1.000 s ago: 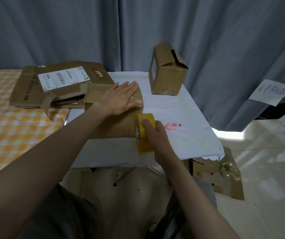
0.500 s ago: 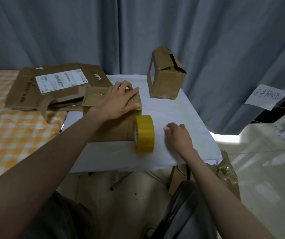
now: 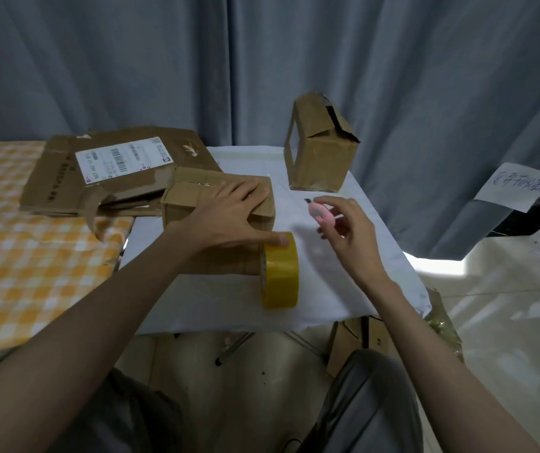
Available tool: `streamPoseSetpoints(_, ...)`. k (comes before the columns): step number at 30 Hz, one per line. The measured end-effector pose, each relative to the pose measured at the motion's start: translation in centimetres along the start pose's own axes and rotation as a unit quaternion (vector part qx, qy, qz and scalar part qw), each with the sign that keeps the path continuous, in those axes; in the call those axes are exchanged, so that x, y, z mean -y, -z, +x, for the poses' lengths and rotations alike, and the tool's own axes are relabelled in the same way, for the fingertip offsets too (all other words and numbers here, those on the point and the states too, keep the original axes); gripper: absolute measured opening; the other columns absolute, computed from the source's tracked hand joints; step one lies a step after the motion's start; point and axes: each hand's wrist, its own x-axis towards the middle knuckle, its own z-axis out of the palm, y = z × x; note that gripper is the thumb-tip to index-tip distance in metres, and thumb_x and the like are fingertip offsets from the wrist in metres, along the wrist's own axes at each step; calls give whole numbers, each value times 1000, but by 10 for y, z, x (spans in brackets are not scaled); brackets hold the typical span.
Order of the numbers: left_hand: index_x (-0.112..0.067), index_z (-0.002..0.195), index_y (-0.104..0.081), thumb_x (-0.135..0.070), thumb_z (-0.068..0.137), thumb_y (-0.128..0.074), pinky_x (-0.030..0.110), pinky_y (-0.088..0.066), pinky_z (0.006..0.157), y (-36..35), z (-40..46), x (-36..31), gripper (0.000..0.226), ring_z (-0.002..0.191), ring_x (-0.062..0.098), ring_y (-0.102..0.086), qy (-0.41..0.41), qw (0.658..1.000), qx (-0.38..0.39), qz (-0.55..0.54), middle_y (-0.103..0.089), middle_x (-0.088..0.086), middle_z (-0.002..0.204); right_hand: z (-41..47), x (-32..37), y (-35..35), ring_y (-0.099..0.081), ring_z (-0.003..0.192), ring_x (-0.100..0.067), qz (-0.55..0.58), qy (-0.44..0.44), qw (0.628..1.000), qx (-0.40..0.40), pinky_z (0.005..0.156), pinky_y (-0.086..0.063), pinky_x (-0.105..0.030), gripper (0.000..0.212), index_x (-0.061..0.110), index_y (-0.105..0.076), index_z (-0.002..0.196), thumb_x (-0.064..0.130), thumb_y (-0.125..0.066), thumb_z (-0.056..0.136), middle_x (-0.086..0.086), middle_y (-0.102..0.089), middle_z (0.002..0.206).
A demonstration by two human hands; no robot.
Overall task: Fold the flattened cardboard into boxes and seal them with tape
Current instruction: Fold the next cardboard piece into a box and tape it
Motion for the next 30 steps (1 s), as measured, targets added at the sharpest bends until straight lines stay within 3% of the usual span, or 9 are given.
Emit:
streamPoseSetpoints(3,-30,159,-1,-106,52,-13,49,-1,121,-5,3,2,132,152,21,4,-1,1000,21,7,7,-5,166,7,16,0,-65,91,-15,2,64,995,71,73,-56,-29,20,17,-74,114,23,-67,96,0,-65,105)
streamPoseSetpoints(7,-29,158,1,-104,56,-18,47,3,120,-4,3,2,128,152,20,7,-2,1000,30,4,9,-4,166,18,16,-10,-62,88,-7,-68,116,983,124,76,-51,-22,20,18,-73,112,25,-68,93,5,-70,100)
streamPoseSetpoints(11,-27,159,0,-94,68,-32,45,6,120,0,0,-2,118,152,19,8,-1,1000,30,-1,9,-2,166,30,20,-20,-62,86,-5,-93,150,975,136,77,-49,-17,15,17,-75,104,24,-67,94,5,-72,99)
streamPoseSetpoints(21,-27,159,-1,-94,67,-31,47,7,120,1,0,-3,117,152,19,10,-1,999,35,-6,9,-1,166,39,24,-29,-60,83,-6,-119,164,966,161,77,-53,-24,15,15,-77,104,21,-68,92,0,-71,96)
streamPoseSetpoints(27,-27,159,-2,-96,65,-29,47,7,120,2,0,-3,120,152,19,10,-2,999,37,-9,9,-1,166,43,23,-20,-57,80,-2,-106,166,969,150,74,-45,-12,12,19,-77,101,21,-70,92,5,-70,93)
streamPoseSetpoints(30,-27,159,-2,-104,56,-22,47,6,120,0,2,-2,130,152,19,10,2,999,40,-11,9,-2,166,44,22,-21,-58,79,-4,-119,169,964,168,73,-48,-18,13,18,-77,101,23,-70,91,3,-71,92)
